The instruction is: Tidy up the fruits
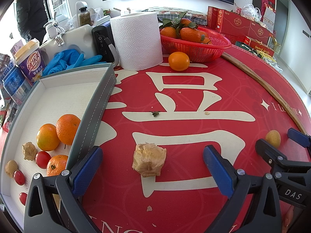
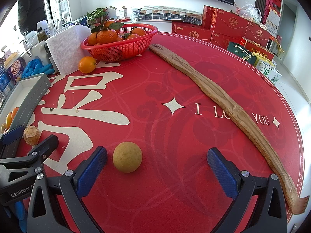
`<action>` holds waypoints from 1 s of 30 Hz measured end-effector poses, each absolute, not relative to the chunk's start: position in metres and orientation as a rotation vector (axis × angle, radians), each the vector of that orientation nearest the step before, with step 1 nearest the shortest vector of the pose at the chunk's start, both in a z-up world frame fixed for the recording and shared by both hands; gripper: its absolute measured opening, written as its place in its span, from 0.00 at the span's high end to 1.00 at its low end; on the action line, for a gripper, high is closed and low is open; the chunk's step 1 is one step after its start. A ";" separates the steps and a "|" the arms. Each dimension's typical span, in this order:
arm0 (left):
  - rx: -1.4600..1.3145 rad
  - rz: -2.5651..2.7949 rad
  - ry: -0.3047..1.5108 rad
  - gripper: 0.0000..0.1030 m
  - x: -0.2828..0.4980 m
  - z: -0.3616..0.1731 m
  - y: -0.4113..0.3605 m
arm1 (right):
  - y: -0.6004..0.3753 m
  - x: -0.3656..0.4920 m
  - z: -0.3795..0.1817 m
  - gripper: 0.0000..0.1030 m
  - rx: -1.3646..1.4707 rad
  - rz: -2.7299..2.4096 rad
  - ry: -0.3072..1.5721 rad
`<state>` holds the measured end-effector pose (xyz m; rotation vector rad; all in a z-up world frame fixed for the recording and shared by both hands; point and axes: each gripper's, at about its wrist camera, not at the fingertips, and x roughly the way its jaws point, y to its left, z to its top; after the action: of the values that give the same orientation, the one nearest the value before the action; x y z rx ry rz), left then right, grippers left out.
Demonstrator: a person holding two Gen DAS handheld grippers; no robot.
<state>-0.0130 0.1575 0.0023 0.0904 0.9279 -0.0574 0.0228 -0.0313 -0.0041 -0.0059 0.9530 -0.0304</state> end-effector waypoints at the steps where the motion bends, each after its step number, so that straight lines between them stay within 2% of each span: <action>1: 0.091 -0.057 0.928 0.01 -0.013 0.002 0.157 | -0.031 0.023 -0.004 0.00 -0.006 -0.030 0.953; 30: 0.090 -0.058 0.928 0.01 -0.013 0.002 0.157 | -0.032 0.019 -0.005 0.00 -0.020 -0.004 0.955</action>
<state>-0.0130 0.1572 0.0022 0.0899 0.9276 -0.0577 0.0194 -0.0318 -0.0047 -0.0195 0.9549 -0.0043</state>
